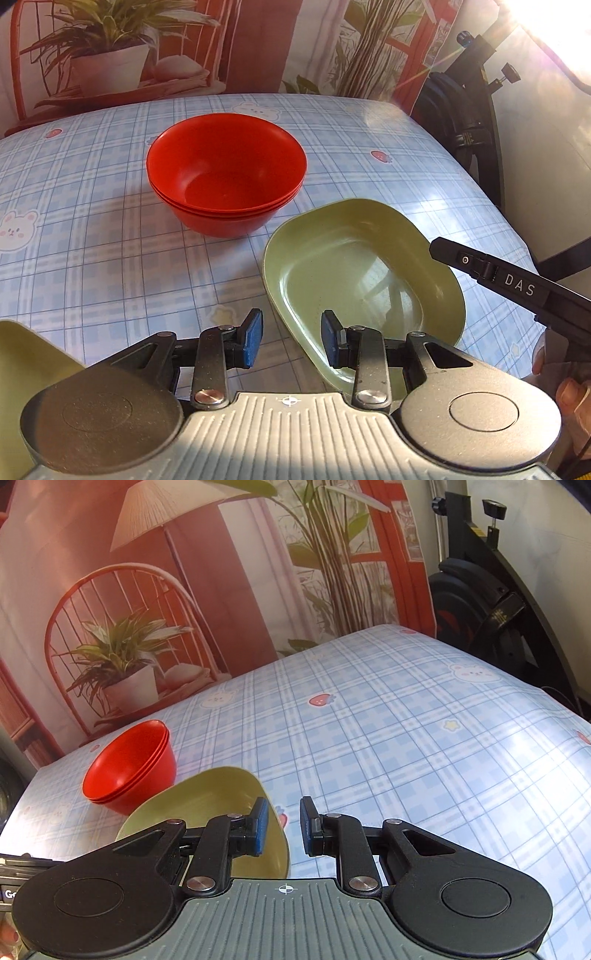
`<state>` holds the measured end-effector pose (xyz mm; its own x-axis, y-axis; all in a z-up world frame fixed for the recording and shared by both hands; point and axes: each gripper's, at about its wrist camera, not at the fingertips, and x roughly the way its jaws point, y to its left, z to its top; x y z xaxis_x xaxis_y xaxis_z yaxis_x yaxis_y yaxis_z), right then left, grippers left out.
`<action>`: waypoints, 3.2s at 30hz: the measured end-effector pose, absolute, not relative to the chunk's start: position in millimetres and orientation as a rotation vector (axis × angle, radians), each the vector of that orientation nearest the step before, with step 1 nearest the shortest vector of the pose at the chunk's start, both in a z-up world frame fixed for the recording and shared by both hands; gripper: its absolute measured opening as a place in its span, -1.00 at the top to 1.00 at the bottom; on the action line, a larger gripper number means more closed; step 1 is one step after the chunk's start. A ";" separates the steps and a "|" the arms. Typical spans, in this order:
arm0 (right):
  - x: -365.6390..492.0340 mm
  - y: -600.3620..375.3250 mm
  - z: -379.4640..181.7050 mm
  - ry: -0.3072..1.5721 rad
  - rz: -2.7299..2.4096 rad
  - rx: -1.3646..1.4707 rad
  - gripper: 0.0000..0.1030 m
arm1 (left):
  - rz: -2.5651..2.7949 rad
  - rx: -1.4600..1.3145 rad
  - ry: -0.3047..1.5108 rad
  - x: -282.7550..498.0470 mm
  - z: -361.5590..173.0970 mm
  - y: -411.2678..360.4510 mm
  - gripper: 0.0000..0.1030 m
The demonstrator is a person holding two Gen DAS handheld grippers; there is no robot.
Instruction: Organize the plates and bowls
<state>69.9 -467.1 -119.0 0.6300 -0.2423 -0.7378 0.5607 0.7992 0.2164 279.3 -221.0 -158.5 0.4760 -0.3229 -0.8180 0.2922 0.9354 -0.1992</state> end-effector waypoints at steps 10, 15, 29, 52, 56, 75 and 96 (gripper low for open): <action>70.4 -458.2 -128.9 0.800 -0.469 0.462 0.80 | -0.387 -0.075 1.022 272.7 -165.7 -216.8 0.65; 60.9 -453.4 -120.2 0.784 -0.478 0.466 0.82 | -0.405 -0.097 0.999 263.8 -156.1 -212.0 0.65; 59.5 -405.5 -68.5 0.728 -0.386 0.461 0.82 | -0.448 -0.107 0.910 233.0 -93.7 -167.5 0.65; 165.4 -269.5 -18.7 0.732 -0.085 0.347 0.78 | -0.292 -0.044 0.750 231.8 -1.6 -33.9 0.65; 161.9 -258.3 -30.1 0.773 -0.087 0.364 0.78 | -0.300 -0.060 0.779 230.0 -16.3 -19.7 0.65; 124.0 -231.9 -71.7 0.954 -0.050 0.386 0.68 | -0.335 0.046 0.926 219.8 -82.1 -18.7 0.65; 119.3 -223.6 -83.8 1.038 0.011 0.368 0.63 | -0.291 0.058 0.967 222.5 -100.2 -21.6 0.64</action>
<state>119.3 -223.6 -83.8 0.5134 0.1810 -0.8389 0.1635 0.9390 0.3027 222.5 -21.6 -100.2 0.5321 -0.2179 -0.8182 0.2696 0.9596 -0.0802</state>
